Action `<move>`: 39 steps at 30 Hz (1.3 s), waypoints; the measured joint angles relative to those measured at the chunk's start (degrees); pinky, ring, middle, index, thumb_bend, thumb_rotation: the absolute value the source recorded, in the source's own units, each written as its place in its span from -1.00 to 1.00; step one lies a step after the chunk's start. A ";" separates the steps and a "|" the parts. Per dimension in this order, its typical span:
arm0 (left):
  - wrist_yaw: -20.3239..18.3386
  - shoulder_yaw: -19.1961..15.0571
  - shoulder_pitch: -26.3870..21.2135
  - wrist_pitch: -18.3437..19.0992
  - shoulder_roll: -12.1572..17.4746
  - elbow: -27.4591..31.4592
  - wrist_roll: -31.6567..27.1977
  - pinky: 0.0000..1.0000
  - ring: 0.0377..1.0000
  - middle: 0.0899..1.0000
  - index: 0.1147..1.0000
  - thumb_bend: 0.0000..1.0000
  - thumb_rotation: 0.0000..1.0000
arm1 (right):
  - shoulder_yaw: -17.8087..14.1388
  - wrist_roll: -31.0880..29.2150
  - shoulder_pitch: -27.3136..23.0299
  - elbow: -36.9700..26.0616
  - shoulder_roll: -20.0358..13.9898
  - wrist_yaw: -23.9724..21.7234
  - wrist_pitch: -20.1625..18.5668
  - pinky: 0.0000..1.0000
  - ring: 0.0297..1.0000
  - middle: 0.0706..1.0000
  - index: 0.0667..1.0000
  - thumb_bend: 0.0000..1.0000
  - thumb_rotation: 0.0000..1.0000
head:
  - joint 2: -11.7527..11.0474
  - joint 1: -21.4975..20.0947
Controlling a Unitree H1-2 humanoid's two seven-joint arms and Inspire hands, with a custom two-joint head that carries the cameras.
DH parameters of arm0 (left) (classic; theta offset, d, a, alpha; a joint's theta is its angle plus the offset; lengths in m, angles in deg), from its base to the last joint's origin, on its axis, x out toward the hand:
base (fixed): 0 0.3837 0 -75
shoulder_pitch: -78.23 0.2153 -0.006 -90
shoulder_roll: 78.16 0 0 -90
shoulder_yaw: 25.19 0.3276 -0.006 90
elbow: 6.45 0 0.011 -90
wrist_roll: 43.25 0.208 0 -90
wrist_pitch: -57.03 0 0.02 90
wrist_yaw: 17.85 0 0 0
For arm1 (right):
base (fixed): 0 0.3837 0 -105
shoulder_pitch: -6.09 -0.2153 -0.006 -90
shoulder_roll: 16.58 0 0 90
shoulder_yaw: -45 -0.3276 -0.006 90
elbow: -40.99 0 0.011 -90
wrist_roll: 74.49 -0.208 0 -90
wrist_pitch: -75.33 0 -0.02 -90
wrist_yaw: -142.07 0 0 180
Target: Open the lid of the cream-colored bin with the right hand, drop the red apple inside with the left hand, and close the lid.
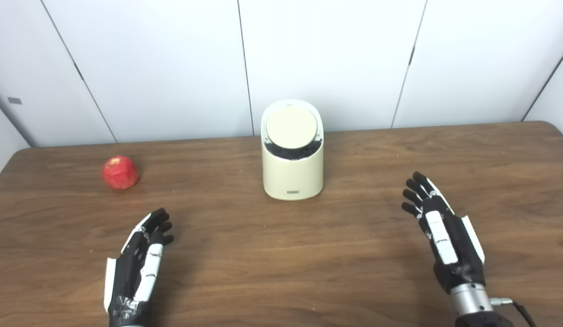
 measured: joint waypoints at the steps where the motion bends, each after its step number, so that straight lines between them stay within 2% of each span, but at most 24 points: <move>1: 0.01 0.00 0.00 0.00 0.00 0.00 0.00 0.52 0.62 0.63 0.61 0.15 0.40 | 0.00 0.00 0.00 -0.03 -0.02 -0.01 -0.23 0.68 0.77 0.79 0.81 -0.03 0.63 | 0.00 0.17; 16: 0.03 0.03 0.02 -0.13 -0.17 0.01 -0.07 0.51 0.61 0.61 0.62 0.12 0.36 | -0.03 -0.04 0.01 -0.21 -0.26 0.02 -1.41 0.66 0.76 0.78 0.81 -0.02 0.53 | -0.09 0.09; 23: 0.01 0.05 0.04 -0.30 -0.12 0.00 0.12 0.52 0.62 0.63 0.64 0.06 0.39 | -0.01 -0.16 0.02 -0.32 -0.26 -0.04 -1.41 0.70 0.78 0.80 0.82 -0.06 0.51 | -2.99 0.35; 27: -0.03 0.06 0.08 -1.22 -0.15 -0.11 -0.03 0.54 0.63 0.64 0.64 0.07 0.36 | 0.00 -0.18 -0.52 -0.40 -0.28 -0.05 -1.77 0.73 0.81 0.82 0.84 0.07 0.43 | -4.31 0.26; 28: -0.03 0.09 0.10 -1.45 -0.17 -0.15 -0.03 0.54 0.63 0.65 0.65 0.07 0.36 | 0.05 -0.03 -1.04 -0.33 -0.33 -0.06 -1.86 0.72 0.81 0.82 0.85 0.09 0.43 | -5.61 0.26; 29: -0.03 0.11 0.11 -1.72 -0.19 -0.20 -0.02 0.54 0.64 0.65 0.65 0.07 0.36 | 0.14 0.32 -1.78 -0.24 -0.49 -0.06 -1.88 0.69 0.80 0.82 0.85 0.12 0.45 | -6.06 0.35; 30: -0.04 0.15 0.11 -2.02 -0.22 -0.25 -0.03 0.54 0.64 0.65 0.65 0.06 0.35 | 0.36 1.17 -2.78 -0.18 -0.89 -0.06 -1.95 0.66 0.79 0.81 0.84 0.15 0.46 | -7.54 0.53; 33: -0.01 0.19 0.13 -2.34 -0.30 -0.49 0.00 0.52 0.63 0.64 0.64 0.04 0.34 | 1.01 4.09 -6.40 0.00 -2.21 -0.02 -2.70 0.61 0.76 0.80 0.84 0.17 0.48 | -9.13 0.79; 39: 0.24 0.33 0.19 -4.52 -0.39 -0.74 0.36 0.53 0.62 0.63 0.64 -0.05 0.31 | 2.78 8.14 -13.87 0.48 -1.87 0.29 -7.26 0.53 0.73 0.77 0.82 0.37 0.35 | -10.72 0.97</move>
